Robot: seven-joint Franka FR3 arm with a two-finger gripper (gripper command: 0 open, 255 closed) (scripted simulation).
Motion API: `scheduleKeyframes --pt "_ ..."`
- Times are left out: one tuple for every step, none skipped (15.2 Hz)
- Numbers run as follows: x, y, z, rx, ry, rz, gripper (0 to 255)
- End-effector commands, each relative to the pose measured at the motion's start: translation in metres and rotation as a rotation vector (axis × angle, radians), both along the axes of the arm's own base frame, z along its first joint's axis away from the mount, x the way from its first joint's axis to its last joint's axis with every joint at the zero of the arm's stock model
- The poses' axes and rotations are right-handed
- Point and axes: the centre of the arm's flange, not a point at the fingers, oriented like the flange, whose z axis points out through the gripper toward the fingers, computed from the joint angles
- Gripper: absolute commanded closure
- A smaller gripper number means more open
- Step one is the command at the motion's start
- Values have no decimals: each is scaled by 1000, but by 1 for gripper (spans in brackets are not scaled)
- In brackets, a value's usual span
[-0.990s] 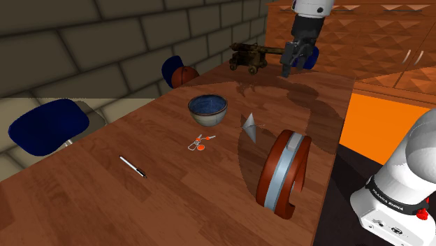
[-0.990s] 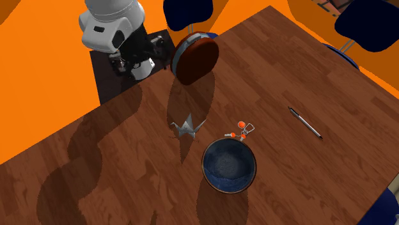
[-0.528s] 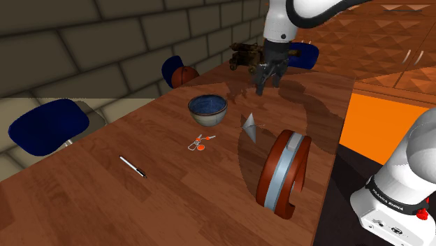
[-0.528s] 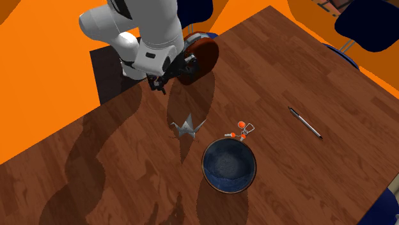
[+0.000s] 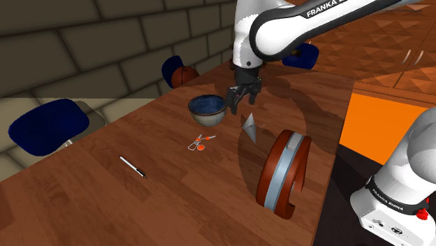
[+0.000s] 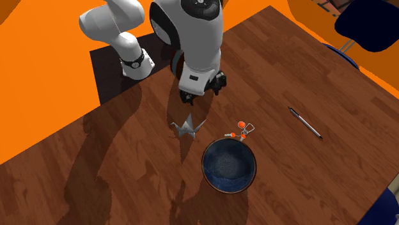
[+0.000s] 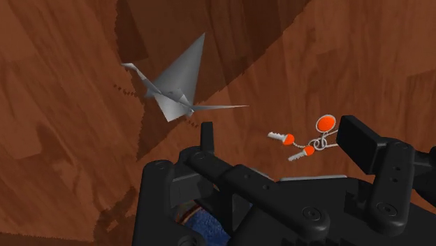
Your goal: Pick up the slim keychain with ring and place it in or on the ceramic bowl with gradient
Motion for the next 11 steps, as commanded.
scheduleKeyframes --pt "14 17 -17 -3 6 -4 0" --pt "19 26 -25 -5 9 -6 0" --pt "25 35 -33 -6 12 -8 0" --pt "31 45 -41 -8 15 -9 0" --pt "37 54 -49 -10 18 -11 0" --pt "43 63 -57 -12 21 -12 0" --pt "49 72 -65 -14 24 -14 0" --pt "55 81 -73 -16 27 -16 0" --pt "61 91 -81 -17 30 -17 0" --pt "67 100 -89 -19 33 -19 0" --pt "73 109 -98 -21 36 -20 0"
